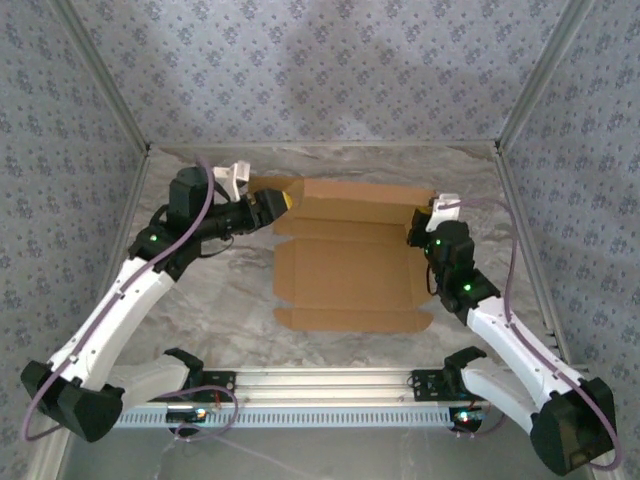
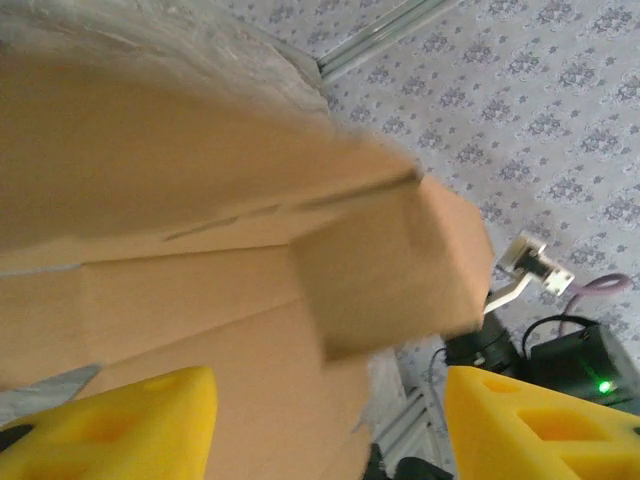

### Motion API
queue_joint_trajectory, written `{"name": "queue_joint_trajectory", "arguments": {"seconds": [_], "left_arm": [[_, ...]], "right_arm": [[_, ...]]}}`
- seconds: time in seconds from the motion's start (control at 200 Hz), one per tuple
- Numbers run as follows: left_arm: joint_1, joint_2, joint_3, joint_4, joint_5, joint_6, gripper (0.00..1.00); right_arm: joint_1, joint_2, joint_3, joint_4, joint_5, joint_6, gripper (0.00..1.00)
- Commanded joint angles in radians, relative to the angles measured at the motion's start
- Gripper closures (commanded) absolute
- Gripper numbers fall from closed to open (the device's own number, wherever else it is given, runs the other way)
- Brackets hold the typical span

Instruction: Fold the paper box

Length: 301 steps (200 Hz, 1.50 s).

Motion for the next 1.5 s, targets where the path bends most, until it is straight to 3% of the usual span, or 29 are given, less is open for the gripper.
{"name": "queue_joint_trajectory", "arguments": {"seconds": [0.0, 0.1, 0.26, 0.395, 0.645, 0.79, 0.939, 1.094, 1.499], "left_arm": [[0.026, -0.089, -0.029, -0.030, -0.014, 0.081, 0.44], [0.051, -0.164, -0.122, 0.006, -0.043, 0.060, 0.54], [0.133, -0.216, -0.248, 0.107, 0.011, -0.016, 0.56], [0.195, -0.204, -0.331, 0.258, 0.095, -0.116, 0.48], [0.194, -0.072, -0.456, 0.826, 0.278, -0.401, 0.34], [0.150, -0.036, -0.415, 0.881, 0.289, -0.406, 0.20], [0.114, -0.013, -0.396, 0.932, 0.282, -0.420, 0.15], [0.091, 0.019, -0.423, 1.037, 0.274, -0.466, 0.15], [0.050, 0.102, -0.401, 0.996, 0.237, -0.427, 0.16]], "right_arm": [[-0.050, -0.032, 0.078, -0.092, -0.073, 0.084, 1.00], [-0.105, -0.047, 0.089, -0.114, -0.134, 0.126, 1.00], [-0.187, -0.071, 0.089, -0.102, -0.249, 0.186, 1.00], [-0.233, -0.090, 0.076, -0.071, -0.331, 0.255, 1.00], [-0.239, -0.104, 0.041, -0.020, -0.401, 0.335, 1.00], [-0.235, -0.102, 0.026, 0.001, -0.406, 0.348, 1.00], [-0.232, -0.091, 0.022, 0.007, -0.396, 0.350, 1.00], [-0.226, -0.080, 0.022, 0.008, -0.383, 0.345, 1.00], [-0.185, -0.026, 0.020, 0.048, -0.361, 0.342, 1.00]]}}
